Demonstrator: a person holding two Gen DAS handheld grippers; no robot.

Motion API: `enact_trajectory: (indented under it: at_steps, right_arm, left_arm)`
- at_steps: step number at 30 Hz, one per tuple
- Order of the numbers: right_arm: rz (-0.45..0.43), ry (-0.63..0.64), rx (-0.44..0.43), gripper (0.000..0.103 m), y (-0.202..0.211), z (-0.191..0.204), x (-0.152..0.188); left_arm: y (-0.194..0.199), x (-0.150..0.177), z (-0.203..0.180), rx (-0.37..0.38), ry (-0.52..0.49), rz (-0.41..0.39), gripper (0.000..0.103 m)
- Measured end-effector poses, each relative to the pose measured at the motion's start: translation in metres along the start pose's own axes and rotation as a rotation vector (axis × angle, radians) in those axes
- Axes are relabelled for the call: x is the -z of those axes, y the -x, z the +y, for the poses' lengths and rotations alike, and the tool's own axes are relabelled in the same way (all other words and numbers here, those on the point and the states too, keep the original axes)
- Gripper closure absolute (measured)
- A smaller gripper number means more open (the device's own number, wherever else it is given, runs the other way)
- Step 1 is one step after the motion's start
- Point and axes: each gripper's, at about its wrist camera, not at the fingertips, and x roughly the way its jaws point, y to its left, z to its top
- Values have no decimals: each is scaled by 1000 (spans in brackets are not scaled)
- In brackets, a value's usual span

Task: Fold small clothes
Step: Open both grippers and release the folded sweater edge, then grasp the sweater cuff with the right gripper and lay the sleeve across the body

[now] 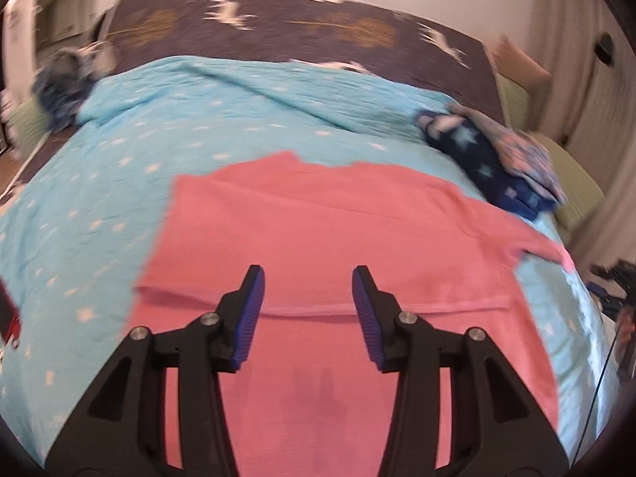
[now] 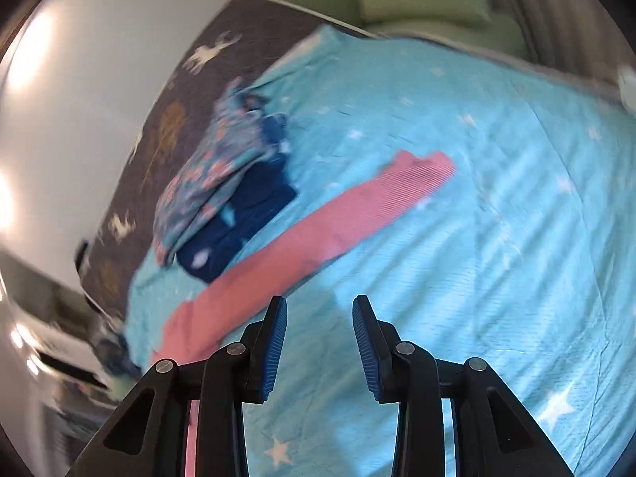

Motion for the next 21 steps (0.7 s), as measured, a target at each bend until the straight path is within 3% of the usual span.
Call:
enact_trajectory:
  at_steps: [3, 7, 15, 19, 20, 21]
  right_arm:
    - [14, -126, -45, 60, -6, -29, -14]
    - [18, -191, -48, 57, -12, -54, -26]
    - [15, -147, -44, 42, -35, -71, -68]
    - [52, -161, -28, 41, -58, -76, -81]
    - [55, -146, -23, 57, -63, -74, -83]
    - [50, -130, -18, 97, -64, -71, -84]
  left_arm:
    - [-6, -1, -28, 30, -45, 15, 56]
    - [-18, 0, -58, 47, -80, 41, 56]
    - [-38, 5, -97, 50, -139, 82, 56]
    - [-45, 6, -103, 53, -144, 99, 56]
    - [-46, 5, -104, 50, -148, 102, 56]
    - [-47, 5, -104, 48, -151, 102, 56]
